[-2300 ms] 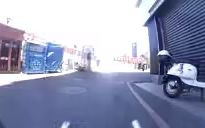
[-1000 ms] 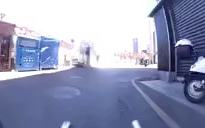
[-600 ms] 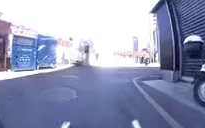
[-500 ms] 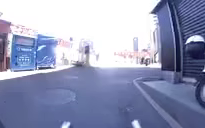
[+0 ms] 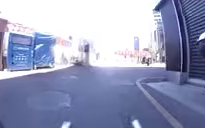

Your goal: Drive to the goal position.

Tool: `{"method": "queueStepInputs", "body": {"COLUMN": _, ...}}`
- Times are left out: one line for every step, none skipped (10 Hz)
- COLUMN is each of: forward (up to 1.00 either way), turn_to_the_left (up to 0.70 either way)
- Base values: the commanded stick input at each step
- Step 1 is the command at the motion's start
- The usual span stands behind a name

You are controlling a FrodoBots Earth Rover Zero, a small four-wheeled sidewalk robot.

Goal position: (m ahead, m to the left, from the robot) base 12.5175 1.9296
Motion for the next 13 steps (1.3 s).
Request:
{"method": "queueStepInputs", "body": {"forward": 0.45, "turn_to_the_left": 0.0}}
{"method": "queueStepInputs", "body": {"forward": 0.45, "turn_to_the_left": 0.0}}
{"method": "queueStepInputs", "body": {"forward": 0.45, "turn_to_the_left": 0.0}}
{"method": "queueStepInputs", "body": {"forward": 0.45, "turn_to_the_left": 0.0}}
{"method": "queueStepInputs", "body": {"forward": 0.45, "turn_to_the_left": 0.0}}
{"method": "queueStepInputs", "body": {"forward": 0.45, "turn_to_the_left": 0.0}}
{"method": "queueStepInputs", "body": {"forward": 0.45, "turn_to_the_left": 0.0}}
{"method": "queueStepInputs", "body": {"forward": 0.45, "turn_to_the_left": 0.0}}
{"method": "queueStepInputs", "body": {"forward": 0.45, "turn_to_the_left": 0.0}}
{"method": "queueStepInputs", "body": {"forward": 0.45, "turn_to_the_left": 0.0}}
{"method": "queueStepInputs", "body": {"forward": 0.45, "turn_to_the_left": 0.0}}
{"method": "queueStepInputs", "body": {"forward": 0.56, "turn_to_the_left": 0.0}}
{"method": "queueStepInputs", "body": {"forward": 0.7, "turn_to_the_left": 0.0}}
